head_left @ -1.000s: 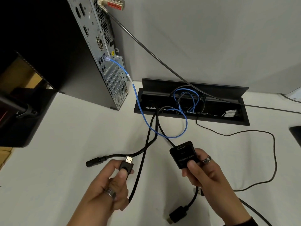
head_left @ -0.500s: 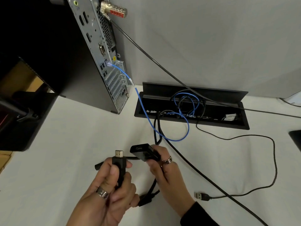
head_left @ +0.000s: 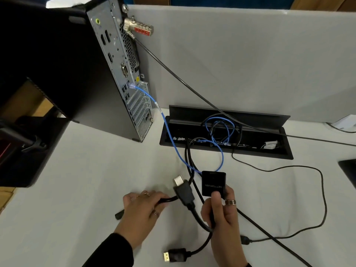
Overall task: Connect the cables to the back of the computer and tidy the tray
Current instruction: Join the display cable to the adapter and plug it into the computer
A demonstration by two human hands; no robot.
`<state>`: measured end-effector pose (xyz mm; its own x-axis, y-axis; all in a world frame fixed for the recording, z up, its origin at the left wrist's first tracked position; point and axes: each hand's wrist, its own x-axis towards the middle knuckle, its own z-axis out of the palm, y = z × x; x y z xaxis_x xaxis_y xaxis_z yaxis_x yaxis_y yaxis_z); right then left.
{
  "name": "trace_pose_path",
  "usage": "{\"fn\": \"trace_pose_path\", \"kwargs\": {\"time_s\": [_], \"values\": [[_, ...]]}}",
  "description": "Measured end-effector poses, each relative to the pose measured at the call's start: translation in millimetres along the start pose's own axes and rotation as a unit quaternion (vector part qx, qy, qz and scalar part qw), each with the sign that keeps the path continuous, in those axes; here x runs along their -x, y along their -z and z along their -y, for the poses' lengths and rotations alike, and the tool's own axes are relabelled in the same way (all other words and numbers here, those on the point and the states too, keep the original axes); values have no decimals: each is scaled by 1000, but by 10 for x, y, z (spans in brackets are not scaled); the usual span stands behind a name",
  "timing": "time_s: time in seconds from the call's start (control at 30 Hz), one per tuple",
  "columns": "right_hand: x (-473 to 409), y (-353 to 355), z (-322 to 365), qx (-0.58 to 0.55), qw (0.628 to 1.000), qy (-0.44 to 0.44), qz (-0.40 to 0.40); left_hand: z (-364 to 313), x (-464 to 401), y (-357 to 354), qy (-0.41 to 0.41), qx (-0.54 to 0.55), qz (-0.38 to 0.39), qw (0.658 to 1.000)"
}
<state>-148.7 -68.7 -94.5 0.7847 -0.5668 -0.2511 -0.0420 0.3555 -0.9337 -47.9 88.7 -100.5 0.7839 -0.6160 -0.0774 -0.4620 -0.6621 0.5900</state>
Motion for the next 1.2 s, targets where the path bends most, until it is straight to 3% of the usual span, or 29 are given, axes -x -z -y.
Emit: {"fn": "trace_pose_path", "kwargs": {"time_s": [0.1,0.2,0.37,0.67,0.8,1.03,1.13,1.2], "values": [[22,86,-65,-47,998,-4,-42,-72,1,178,22,120,0,993],[3,162,-84,-75,995,-8,-69,-168,83,409,8,190,-71,979],[-34,209,-49,-94,991,-24,-89,-275,298,687,64,235,-142,960],[-27,236,-90,-60,995,-23,-71,-431,522,717,105,295,-168,935],[-68,312,-74,-63,996,-14,-68,-404,546,783,116,303,-160,932],[-83,507,66,34,998,-29,44,67,534,1060,97,215,-26,971],[-100,607,123,98,993,-20,60,162,501,1160,109,229,29,967],[-106,671,168,118,991,-28,54,183,429,1182,104,265,22,958]]}}
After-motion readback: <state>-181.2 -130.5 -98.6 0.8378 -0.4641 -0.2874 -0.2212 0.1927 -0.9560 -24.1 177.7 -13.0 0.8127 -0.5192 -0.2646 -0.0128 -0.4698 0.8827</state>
